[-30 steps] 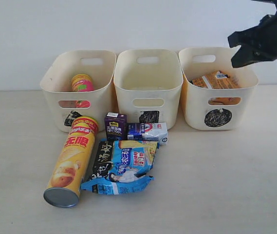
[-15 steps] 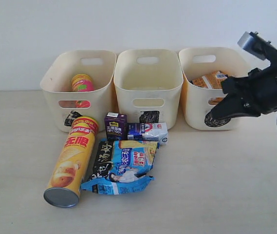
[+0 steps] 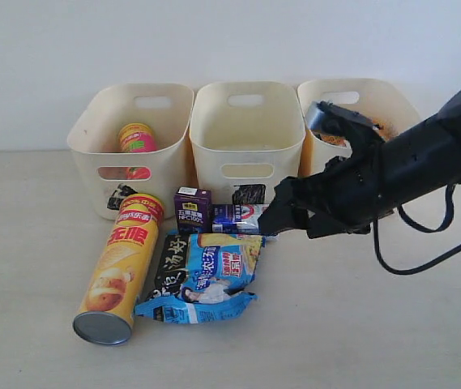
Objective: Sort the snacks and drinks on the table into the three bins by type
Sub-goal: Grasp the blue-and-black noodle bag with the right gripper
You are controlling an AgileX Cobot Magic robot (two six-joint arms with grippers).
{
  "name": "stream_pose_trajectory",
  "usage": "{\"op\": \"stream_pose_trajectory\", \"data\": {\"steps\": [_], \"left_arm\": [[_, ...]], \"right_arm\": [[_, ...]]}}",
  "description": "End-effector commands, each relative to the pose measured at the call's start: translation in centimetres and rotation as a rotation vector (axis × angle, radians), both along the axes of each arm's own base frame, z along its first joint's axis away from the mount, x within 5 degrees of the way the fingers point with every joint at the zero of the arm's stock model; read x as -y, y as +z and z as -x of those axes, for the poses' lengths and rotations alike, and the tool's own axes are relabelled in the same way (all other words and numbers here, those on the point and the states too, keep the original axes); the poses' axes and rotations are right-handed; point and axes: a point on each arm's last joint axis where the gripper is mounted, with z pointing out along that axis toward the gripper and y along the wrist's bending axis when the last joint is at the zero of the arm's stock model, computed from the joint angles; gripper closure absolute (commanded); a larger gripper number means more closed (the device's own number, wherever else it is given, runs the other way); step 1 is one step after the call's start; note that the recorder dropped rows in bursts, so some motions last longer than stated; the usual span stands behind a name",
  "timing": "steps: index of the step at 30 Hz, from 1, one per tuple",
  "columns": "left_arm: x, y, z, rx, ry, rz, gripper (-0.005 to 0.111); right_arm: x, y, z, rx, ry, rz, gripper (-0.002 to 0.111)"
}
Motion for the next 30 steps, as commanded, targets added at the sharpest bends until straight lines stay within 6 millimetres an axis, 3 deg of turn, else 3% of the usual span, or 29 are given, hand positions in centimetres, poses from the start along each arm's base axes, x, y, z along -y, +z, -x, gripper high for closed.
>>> {"op": "stream_pose_trajectory", "data": {"steps": [1,7,15,30], "left_arm": [[0.0,-0.1,0.0,0.005,0.002,0.007,0.103],[0.0,-0.1,0.0,0.005,0.002,0.007,0.103],[0.0,-0.1,0.0,0.005,0.002,0.007,0.103],[0.0,-0.1,0.0,0.005,0.002,0.007,0.103]], "right_arm": [[-0.9,-2.1,-0.5,-0.034,-0.052,0.027,0.029],[-2.3,-4.7,-0.8,-0.052,-0.051,0.074,0.029],[-4.1,-5.5,-1.8,-0.080,-0.062,0.034,0.029],[-5.1,-7.8,-2.7,-0.179,-0.070,-0.009,0.028]]}}
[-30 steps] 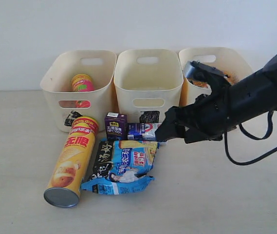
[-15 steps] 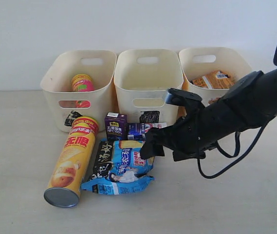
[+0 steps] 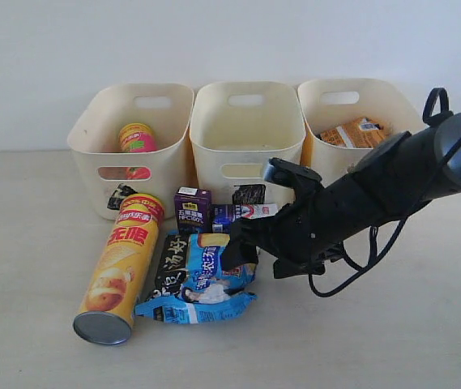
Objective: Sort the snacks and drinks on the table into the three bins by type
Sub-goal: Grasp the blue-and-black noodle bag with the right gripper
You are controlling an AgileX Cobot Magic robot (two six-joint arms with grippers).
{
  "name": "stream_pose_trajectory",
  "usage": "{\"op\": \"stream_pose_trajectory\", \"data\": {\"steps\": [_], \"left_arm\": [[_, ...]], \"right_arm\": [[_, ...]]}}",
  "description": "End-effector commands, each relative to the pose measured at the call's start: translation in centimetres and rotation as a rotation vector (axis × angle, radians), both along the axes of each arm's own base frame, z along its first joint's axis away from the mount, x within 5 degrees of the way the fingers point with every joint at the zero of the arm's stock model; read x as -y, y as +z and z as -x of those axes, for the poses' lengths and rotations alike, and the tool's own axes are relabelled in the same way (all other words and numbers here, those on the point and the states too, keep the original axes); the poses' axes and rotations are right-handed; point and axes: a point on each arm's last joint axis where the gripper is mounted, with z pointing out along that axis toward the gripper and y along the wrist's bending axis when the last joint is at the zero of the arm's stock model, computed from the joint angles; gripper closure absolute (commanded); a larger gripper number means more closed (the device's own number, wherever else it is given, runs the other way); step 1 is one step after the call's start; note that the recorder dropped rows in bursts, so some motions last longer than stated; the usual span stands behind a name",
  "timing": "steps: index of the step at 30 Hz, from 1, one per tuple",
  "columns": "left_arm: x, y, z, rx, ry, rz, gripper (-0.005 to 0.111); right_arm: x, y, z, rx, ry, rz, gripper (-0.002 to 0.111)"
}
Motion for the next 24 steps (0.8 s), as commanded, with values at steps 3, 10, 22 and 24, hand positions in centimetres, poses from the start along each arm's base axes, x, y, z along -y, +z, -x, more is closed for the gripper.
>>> {"op": "stream_pose_trajectory", "data": {"steps": [3,10,22,24], "left_arm": [[0.0,-0.1,0.0,0.005,0.002,0.007,0.103],[0.0,-0.1,0.0,0.005,0.002,0.007,0.103],[0.0,-0.1,0.0,0.005,0.002,0.007,0.103],[0.0,-0.1,0.0,0.005,0.002,0.007,0.103]], "right_arm": [[-1.1,-0.7,-0.3,-0.014,0.009,-0.014,0.028],[-3.4,-1.6,-0.8,-0.009,0.007,-0.027,0.028],[-3.8,-5.1,-1.2,-0.063,-0.002,0.029,0.064],[-3.8,-5.1,-0.9,-0.056,0.052,0.035,0.100]]}}
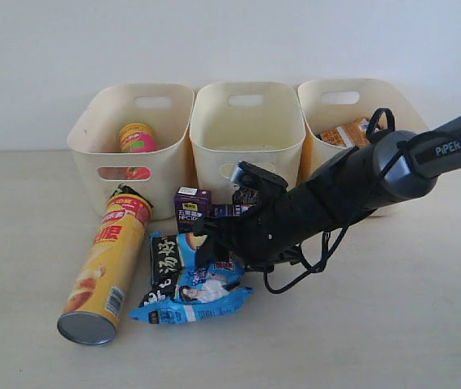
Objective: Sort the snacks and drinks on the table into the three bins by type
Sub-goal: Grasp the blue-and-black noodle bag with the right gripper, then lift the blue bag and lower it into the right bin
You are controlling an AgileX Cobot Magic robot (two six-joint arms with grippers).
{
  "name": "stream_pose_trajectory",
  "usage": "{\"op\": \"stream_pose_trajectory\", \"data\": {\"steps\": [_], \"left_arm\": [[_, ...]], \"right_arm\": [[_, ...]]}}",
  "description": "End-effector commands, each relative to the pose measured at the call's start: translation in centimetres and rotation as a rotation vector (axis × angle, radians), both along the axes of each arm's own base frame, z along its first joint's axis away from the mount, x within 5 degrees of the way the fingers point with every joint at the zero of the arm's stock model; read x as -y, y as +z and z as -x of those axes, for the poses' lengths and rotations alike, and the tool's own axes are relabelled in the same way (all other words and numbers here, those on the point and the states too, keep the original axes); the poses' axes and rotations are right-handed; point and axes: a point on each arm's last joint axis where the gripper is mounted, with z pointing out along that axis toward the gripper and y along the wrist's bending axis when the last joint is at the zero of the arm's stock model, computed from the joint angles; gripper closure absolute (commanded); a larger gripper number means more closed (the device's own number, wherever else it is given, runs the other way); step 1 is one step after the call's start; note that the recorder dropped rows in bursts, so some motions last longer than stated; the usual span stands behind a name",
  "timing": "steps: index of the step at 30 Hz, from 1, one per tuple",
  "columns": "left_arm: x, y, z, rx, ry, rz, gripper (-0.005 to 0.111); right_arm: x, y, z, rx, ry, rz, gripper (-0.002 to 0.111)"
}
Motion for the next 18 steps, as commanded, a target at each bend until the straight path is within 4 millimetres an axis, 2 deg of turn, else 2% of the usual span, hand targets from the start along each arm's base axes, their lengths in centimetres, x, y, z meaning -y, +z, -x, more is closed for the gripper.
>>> {"op": "stream_pose_trajectory", "data": {"steps": [1,6,9,15,17,18], "left_arm": [[0.0,-0.1,0.0,0.005,0.002,0.007,0.103],[0.0,-0.1,0.0,0.005,0.002,0.007,0.103],[0.0,-0.1,0.0,0.005,0.002,0.007,0.103],[0.0,-0.1,0.0,0.005,0.002,0.007,0.103],[0.0,-0.1,0.0,0.005,0.002,0.007,0.103],[0.0,-0.1,0.0,0.005,0.002,0.007,0.103]], "right_arm": [[0.4,-2.3,0.8,-0.012,0.104,0.076,0.107],[0.5,-2.3,0.9,0.011,0.146,0.095,0.109],[0.8,-1.6,0.7,0.032,0.169,0.087,0.109],[2.3,1.8,0.5,0.029,0.222,-0.009,0.109],[2.5,3.3,0.6,0.052,0.239,-0.030,0.109],[2.5,4.9,0.8,0.079,0.254,-0.053,0.109]]}}
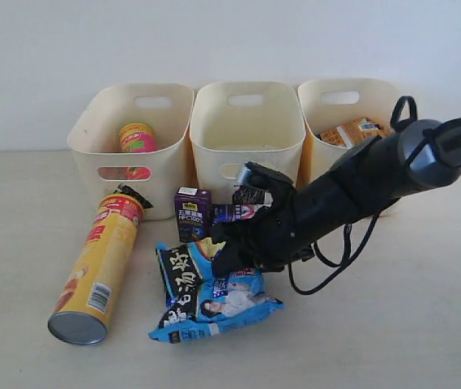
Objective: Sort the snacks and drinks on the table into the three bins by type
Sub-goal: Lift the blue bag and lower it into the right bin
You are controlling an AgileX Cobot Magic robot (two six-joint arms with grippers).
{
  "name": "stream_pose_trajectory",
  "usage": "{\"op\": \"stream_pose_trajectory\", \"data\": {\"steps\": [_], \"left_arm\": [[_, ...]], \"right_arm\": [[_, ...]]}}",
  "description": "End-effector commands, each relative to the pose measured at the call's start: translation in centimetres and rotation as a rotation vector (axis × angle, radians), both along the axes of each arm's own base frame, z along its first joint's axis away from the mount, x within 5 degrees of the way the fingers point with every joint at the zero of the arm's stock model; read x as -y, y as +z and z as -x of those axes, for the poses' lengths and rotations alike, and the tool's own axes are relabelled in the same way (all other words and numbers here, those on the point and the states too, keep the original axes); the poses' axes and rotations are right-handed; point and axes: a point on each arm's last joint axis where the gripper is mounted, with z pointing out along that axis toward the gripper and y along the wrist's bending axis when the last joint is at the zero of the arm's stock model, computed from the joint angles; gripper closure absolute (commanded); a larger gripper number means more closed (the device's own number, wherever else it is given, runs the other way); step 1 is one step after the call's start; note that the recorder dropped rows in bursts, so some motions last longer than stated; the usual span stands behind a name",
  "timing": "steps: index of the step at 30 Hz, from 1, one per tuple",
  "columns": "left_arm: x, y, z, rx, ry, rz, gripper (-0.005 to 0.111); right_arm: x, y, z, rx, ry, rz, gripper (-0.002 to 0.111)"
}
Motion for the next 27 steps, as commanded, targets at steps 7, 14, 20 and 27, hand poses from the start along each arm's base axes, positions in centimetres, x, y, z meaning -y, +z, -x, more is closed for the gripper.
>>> {"op": "stream_pose_trajectory", "data": {"steps": [7,14,20,27], "left_arm": [[0.0,-0.1,0.0,0.005,0.002,0.007,0.103],[0.0,-0.1,0.0,0.005,0.002,0.007,0.103],[0.0,-0.1,0.0,0.005,0.002,0.007,0.103],[0.0,-0.1,0.0,0.005,0.002,0.007,0.103]], "right_arm": [[1.1,10.9,2.2,0.207,0.116,-0.111,0.109],[7.6,16.3,1.2,0.303,-0.025,-0.159,0.109],[12.4,20.4,-1.8,0.437,-0.147,-0.171,0.109],[15.9,23.2,-6.1,0.552,-0.262,-0.170,0.109]]}}
